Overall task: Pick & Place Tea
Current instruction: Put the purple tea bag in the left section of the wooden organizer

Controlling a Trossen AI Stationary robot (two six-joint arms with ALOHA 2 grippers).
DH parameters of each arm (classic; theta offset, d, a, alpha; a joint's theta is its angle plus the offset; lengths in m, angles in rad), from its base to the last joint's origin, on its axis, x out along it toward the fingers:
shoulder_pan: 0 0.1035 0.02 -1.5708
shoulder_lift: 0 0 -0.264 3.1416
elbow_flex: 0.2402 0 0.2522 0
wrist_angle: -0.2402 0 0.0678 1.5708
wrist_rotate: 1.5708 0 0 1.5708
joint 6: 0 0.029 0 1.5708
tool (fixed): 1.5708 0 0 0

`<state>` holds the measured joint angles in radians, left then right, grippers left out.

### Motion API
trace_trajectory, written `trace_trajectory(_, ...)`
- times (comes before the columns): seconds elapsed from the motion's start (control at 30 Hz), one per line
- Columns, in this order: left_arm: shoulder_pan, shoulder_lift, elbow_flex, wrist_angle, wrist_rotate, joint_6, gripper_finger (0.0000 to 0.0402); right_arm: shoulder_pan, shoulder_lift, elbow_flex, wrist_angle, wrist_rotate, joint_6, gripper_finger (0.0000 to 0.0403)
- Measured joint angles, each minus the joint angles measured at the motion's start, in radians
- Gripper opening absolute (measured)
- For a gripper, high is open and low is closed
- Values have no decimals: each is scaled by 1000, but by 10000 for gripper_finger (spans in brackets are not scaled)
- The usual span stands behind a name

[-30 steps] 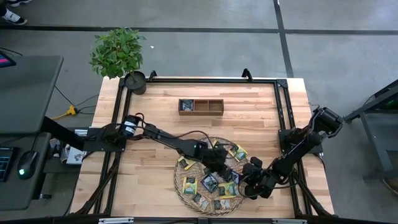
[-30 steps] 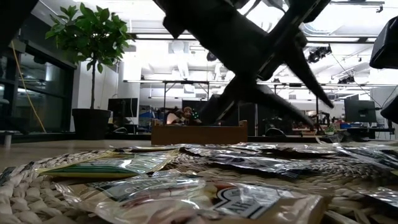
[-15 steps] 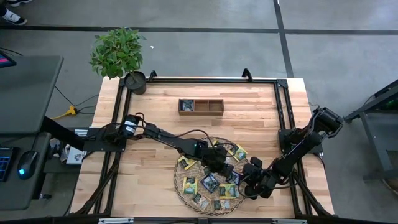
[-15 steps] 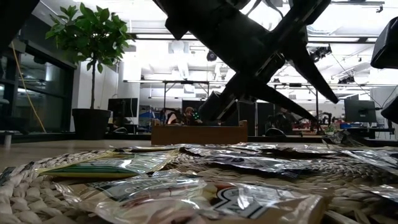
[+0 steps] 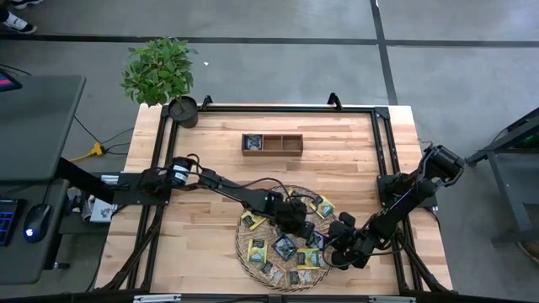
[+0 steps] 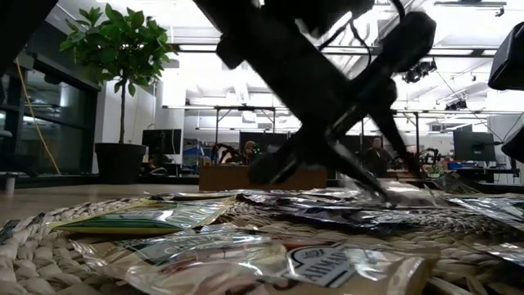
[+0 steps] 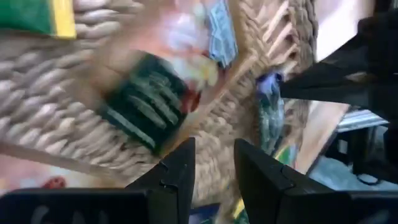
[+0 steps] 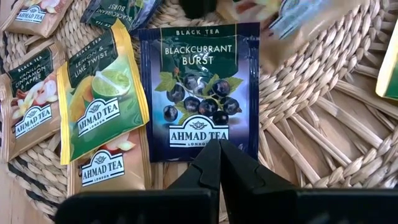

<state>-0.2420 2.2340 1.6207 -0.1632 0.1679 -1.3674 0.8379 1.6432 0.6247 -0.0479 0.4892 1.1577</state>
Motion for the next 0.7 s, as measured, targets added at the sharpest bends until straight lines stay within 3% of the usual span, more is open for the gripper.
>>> trace_trajectory(0.53,0,34,7,85,10,-26,109,0,0,0,8,11,-14,0)
trace_trajectory(0.7,-2,52,9,138,55,-50,109,-1,0,0,10,24,-15,0)
